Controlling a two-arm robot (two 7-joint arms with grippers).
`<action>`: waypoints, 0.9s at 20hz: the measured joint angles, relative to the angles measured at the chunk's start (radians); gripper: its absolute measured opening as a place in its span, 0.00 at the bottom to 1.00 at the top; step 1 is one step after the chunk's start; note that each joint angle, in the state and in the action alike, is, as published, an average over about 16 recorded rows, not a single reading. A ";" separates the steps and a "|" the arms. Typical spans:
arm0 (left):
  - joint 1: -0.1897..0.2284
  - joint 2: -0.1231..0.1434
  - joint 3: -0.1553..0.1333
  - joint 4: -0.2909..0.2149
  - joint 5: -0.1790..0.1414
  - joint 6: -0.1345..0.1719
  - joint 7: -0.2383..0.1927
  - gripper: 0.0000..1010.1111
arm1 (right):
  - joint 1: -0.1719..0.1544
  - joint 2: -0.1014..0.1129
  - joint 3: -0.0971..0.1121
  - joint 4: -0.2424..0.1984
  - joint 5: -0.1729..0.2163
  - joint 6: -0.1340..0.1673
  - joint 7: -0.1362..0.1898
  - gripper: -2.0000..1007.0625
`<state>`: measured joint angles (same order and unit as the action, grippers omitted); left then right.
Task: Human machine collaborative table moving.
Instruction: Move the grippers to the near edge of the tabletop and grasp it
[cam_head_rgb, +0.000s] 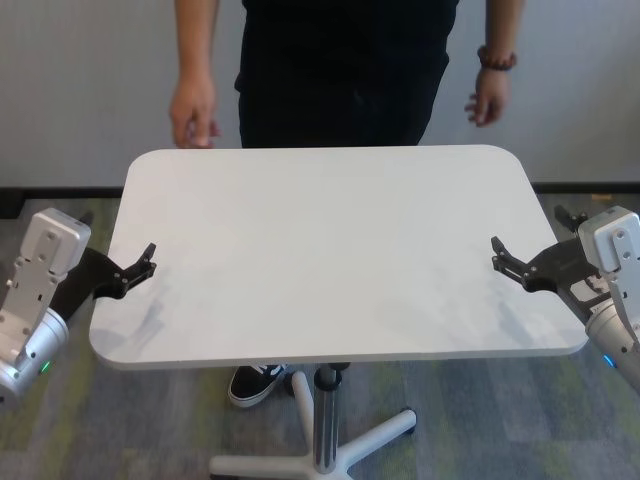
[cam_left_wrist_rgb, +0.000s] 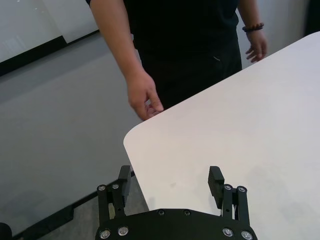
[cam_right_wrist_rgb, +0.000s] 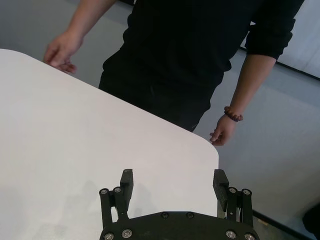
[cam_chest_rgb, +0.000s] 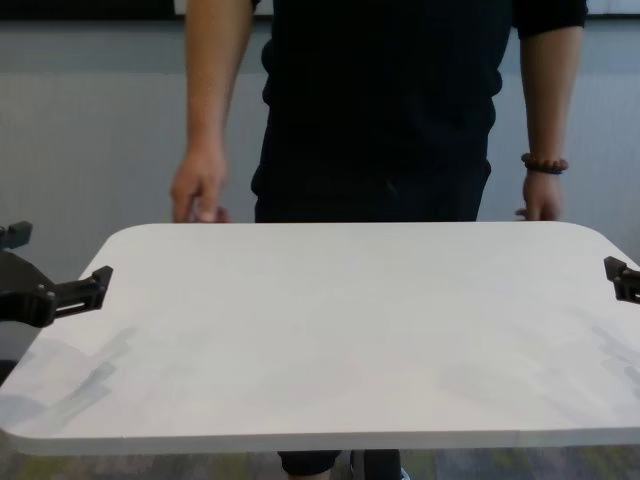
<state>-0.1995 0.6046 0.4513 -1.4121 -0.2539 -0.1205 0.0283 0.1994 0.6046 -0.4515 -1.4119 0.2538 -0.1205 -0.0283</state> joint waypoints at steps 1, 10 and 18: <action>0.000 0.000 0.000 0.000 0.000 0.000 0.000 0.99 | 0.000 0.000 0.000 0.000 0.000 0.000 0.000 0.99; 0.000 0.000 0.000 0.000 0.000 0.000 0.000 0.99 | 0.000 0.000 0.000 0.000 0.000 0.000 0.000 0.99; 0.000 0.000 0.000 0.000 0.000 0.000 0.000 0.99 | 0.000 0.000 0.000 0.000 0.000 0.000 0.000 0.99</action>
<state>-0.1995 0.6046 0.4513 -1.4121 -0.2539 -0.1205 0.0283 0.1994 0.6046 -0.4515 -1.4119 0.2538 -0.1205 -0.0283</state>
